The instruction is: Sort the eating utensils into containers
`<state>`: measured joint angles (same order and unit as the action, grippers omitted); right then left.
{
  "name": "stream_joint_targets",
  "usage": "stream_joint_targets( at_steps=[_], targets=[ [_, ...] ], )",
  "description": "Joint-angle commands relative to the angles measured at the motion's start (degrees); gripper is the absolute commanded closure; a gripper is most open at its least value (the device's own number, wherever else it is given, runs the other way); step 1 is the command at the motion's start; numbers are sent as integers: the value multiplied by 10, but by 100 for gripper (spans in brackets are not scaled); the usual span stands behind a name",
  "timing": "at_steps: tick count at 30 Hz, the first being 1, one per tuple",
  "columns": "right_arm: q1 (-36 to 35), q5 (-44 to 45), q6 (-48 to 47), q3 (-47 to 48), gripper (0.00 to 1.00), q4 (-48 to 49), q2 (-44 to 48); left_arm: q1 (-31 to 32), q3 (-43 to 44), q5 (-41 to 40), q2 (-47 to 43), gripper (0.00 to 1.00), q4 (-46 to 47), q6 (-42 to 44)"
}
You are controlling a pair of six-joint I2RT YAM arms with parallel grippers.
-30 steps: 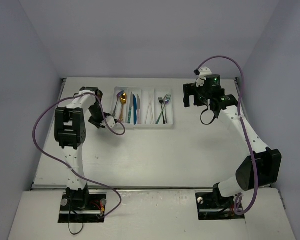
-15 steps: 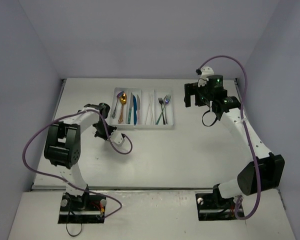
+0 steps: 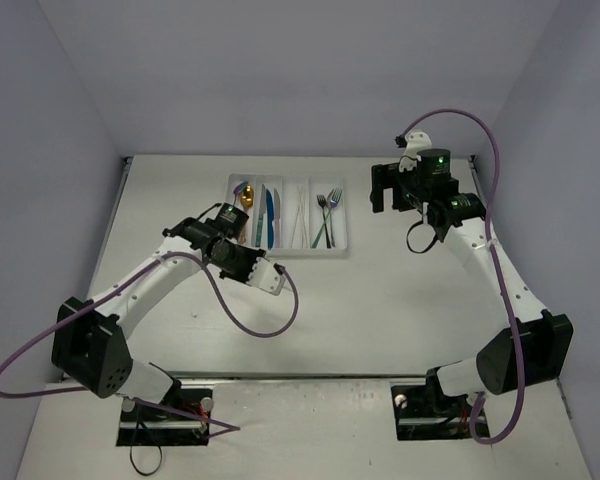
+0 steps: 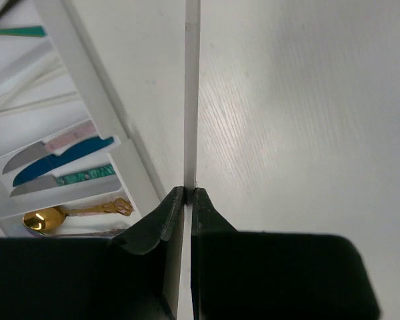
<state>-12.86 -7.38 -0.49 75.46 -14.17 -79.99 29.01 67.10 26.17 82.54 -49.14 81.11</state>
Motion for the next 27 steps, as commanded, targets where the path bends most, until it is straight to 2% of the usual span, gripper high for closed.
stream_joint_targets(
  at_steps=[1, 4, 7, 12, 14, 15, 18, 20, 27],
  targets=[
    [6, 2, 1, 5, 0, 25, 25, 24, 75, 78, -5, 100, 4, -228],
    [8, 2, 1, 5, 0, 25, 25, 26, 113, 94, 16, 100, 51, -411],
    [9, 9, 2, 5, 0, 25, 25, 31, 138, 26, 35, 100, 134, -577],
    [14, 17, 3, 6, 0, 26, 23, 30, 200, -28, 77, 100, 169, -796],
    [16, 21, 4, 8, 0, 26, 20, 35, 179, -79, 72, 100, 233, -899],
    [17, 24, 4, 9, 0, 26, 20, 42, 175, -137, 74, 100, 251, -933],
    [21, 28, 4, 9, 0, 26, 16, 47, 180, -243, 98, 100, 284, -991],
    [24, 30, 4, 10, 0, 26, 14, 47, 206, -282, 118, 100, 293, -1003],
    [29, 38, 22, 13, 0, 26, 3, 46, 275, -321, 220, 100, 368, -1009]
  ],
)
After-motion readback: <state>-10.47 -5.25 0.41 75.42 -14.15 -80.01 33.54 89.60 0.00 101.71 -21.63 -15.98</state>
